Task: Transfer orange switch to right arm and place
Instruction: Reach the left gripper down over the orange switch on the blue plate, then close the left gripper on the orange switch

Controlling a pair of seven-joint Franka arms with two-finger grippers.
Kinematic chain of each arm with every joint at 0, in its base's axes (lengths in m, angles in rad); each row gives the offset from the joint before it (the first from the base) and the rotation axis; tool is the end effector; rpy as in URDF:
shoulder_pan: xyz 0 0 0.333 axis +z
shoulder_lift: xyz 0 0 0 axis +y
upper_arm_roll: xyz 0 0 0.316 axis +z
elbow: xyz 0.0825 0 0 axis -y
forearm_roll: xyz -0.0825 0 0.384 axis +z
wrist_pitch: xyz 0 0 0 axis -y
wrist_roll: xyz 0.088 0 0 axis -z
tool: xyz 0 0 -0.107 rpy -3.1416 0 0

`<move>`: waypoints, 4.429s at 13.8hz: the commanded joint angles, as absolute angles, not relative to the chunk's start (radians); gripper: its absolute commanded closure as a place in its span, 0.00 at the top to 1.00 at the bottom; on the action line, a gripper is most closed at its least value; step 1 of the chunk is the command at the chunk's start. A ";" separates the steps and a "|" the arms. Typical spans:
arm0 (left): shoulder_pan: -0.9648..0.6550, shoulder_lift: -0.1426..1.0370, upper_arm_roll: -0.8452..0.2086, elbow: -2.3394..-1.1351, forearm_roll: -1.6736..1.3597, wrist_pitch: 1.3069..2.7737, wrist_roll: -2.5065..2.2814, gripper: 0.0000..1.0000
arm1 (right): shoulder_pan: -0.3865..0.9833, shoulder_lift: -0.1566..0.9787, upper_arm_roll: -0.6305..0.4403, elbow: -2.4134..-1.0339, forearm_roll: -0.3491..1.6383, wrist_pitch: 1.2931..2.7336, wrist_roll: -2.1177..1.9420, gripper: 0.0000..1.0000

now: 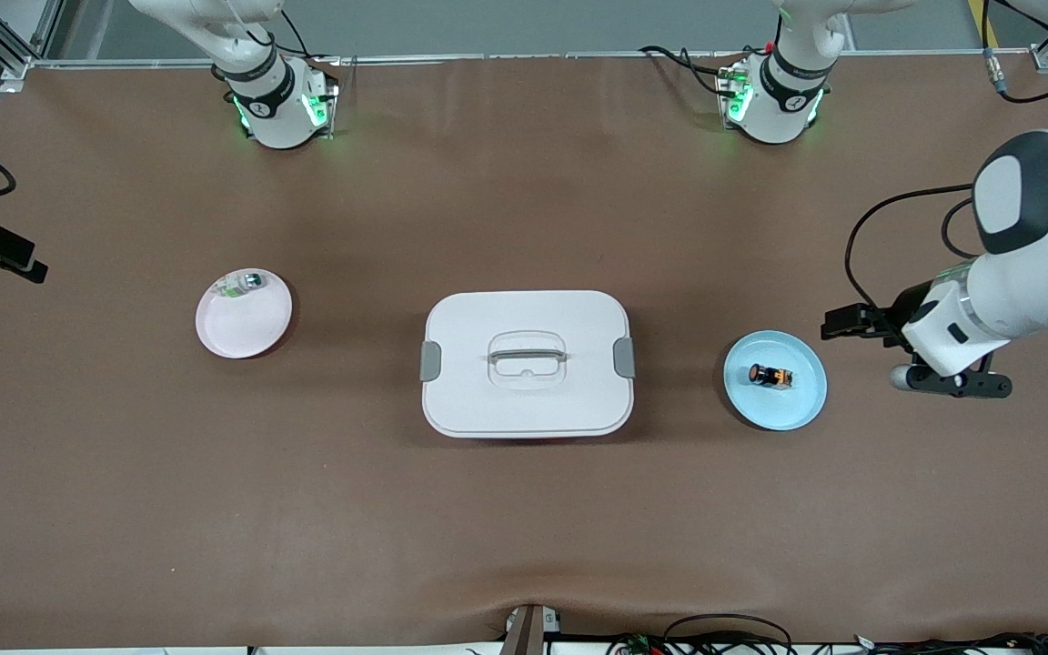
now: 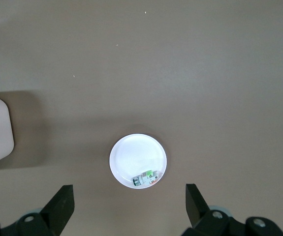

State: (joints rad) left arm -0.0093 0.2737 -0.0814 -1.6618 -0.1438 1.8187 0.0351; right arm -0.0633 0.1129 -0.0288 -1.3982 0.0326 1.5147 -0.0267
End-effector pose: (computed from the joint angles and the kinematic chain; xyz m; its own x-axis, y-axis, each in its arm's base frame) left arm 0.6249 -0.0644 0.4401 0.9896 -0.0891 -0.1133 -0.0704 -0.9847 0.1597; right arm 0.5823 -0.0490 0.6363 0.9980 -0.0633 0.0045 -0.0632 -0.9976 -0.0292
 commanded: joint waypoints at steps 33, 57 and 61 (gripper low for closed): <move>-0.005 0.557 -0.120 -1.936 -0.144 2.399 0.190 1.00 | -0.083 0.091 -0.021 -1.417 0.032 1.517 -0.028 1.00; 0.002 0.532 -0.121 -1.942 -0.144 2.384 0.150 0.30 | -0.101 0.095 -0.021 -1.414 0.034 1.520 -0.026 1.00; 0.005 0.473 -0.123 -1.940 -0.146 2.309 0.086 0.30 | -0.112 0.097 -0.021 -1.411 0.034 1.523 -0.026 1.00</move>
